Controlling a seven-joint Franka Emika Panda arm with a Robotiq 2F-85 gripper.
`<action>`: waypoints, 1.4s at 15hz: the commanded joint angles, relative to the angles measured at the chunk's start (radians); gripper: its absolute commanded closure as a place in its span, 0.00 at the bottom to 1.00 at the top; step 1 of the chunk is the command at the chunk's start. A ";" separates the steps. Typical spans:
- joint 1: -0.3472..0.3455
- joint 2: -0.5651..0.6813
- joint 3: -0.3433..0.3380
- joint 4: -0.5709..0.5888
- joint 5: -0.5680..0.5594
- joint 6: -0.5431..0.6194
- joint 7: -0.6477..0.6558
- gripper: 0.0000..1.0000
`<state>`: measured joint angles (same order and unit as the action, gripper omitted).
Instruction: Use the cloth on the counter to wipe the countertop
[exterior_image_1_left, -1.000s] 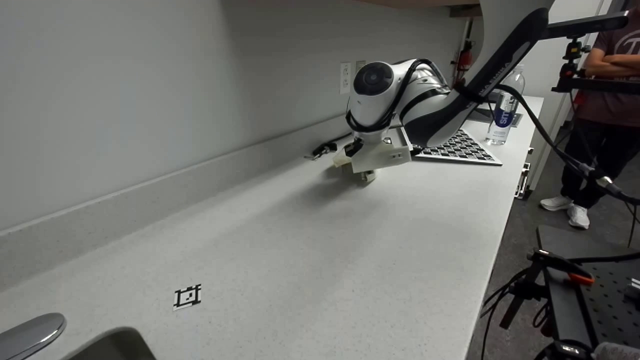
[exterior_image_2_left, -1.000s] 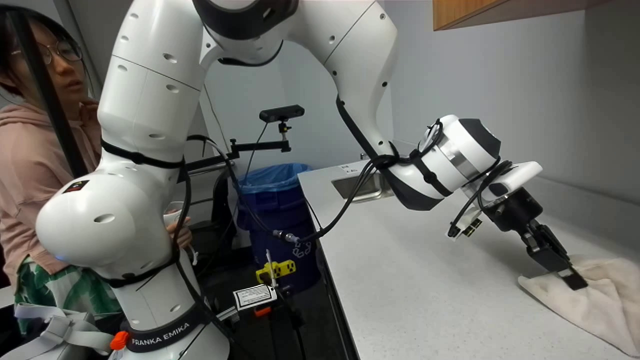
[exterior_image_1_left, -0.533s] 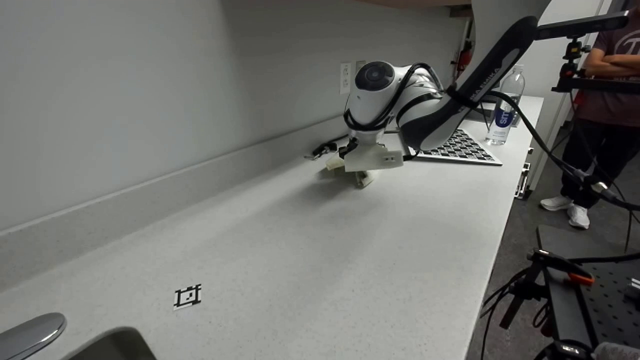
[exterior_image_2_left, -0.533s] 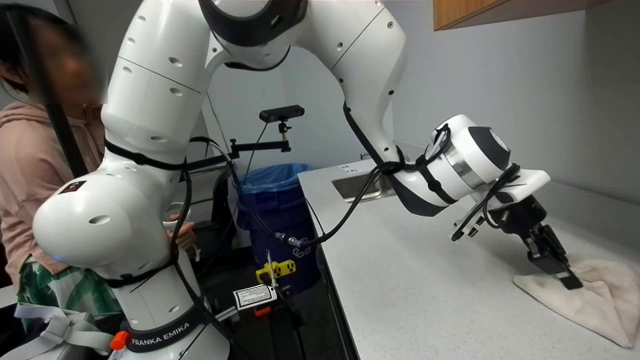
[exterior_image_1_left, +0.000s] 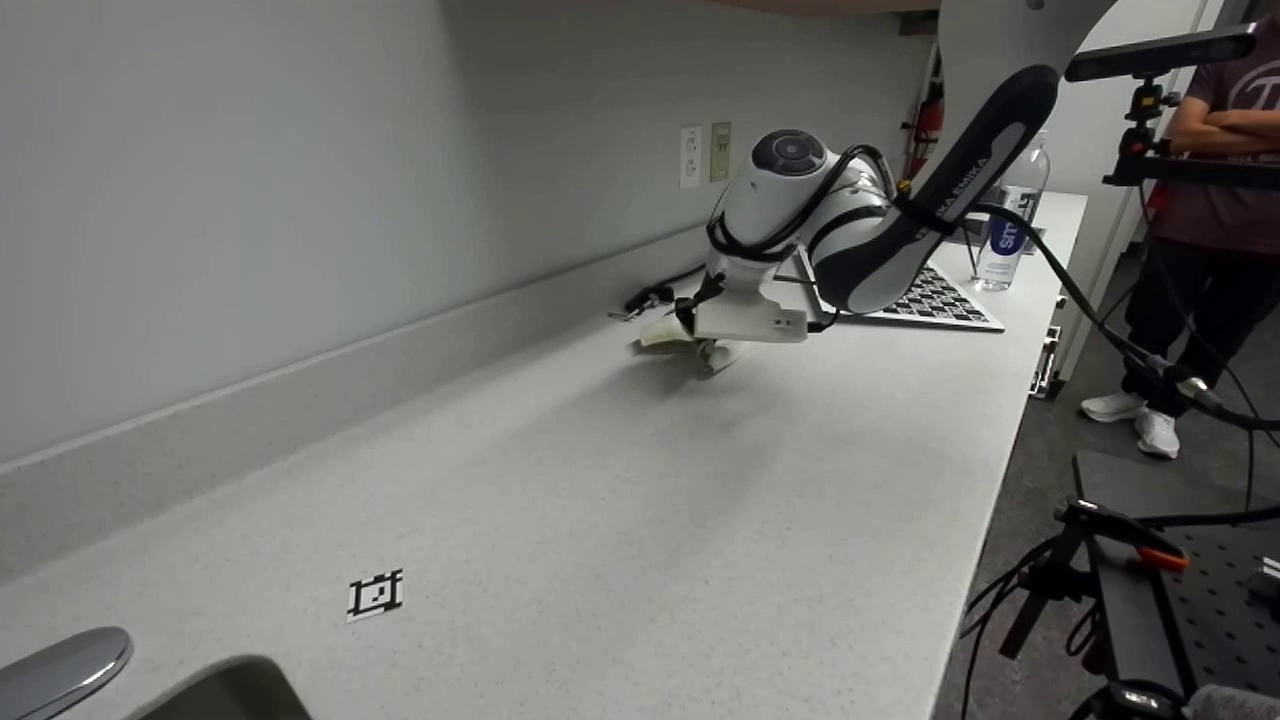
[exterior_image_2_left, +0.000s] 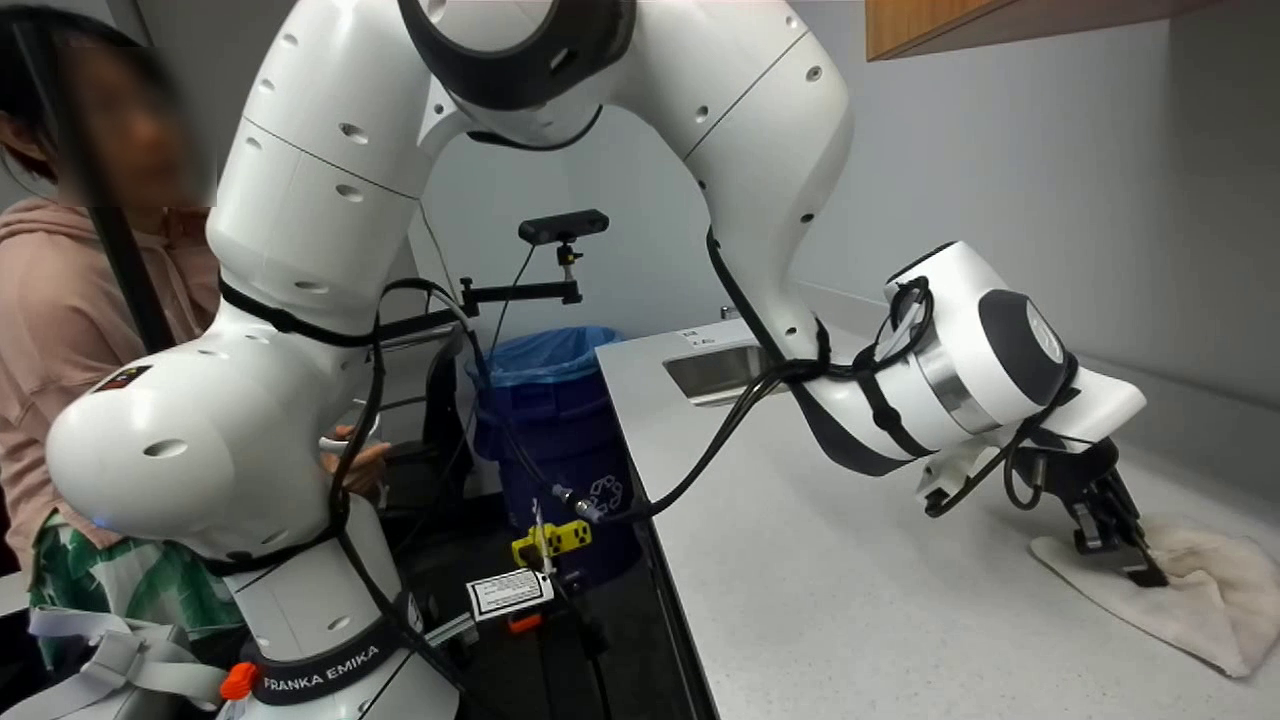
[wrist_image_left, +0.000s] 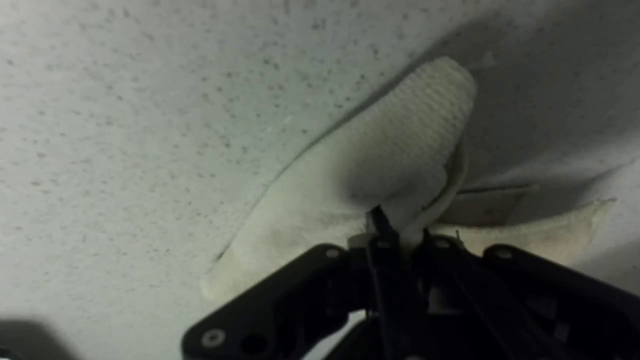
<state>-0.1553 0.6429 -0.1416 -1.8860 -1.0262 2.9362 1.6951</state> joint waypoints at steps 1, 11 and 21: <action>-0.088 0.040 0.116 0.016 0.099 0.043 -0.125 0.67; -0.041 -0.002 0.056 0.001 0.046 0.009 -0.060 0.66; -0.002 -0.024 -0.001 -0.003 0.000 0.020 0.016 0.17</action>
<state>-0.1897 0.6401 -0.0957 -1.8831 -0.9865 2.9452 1.6496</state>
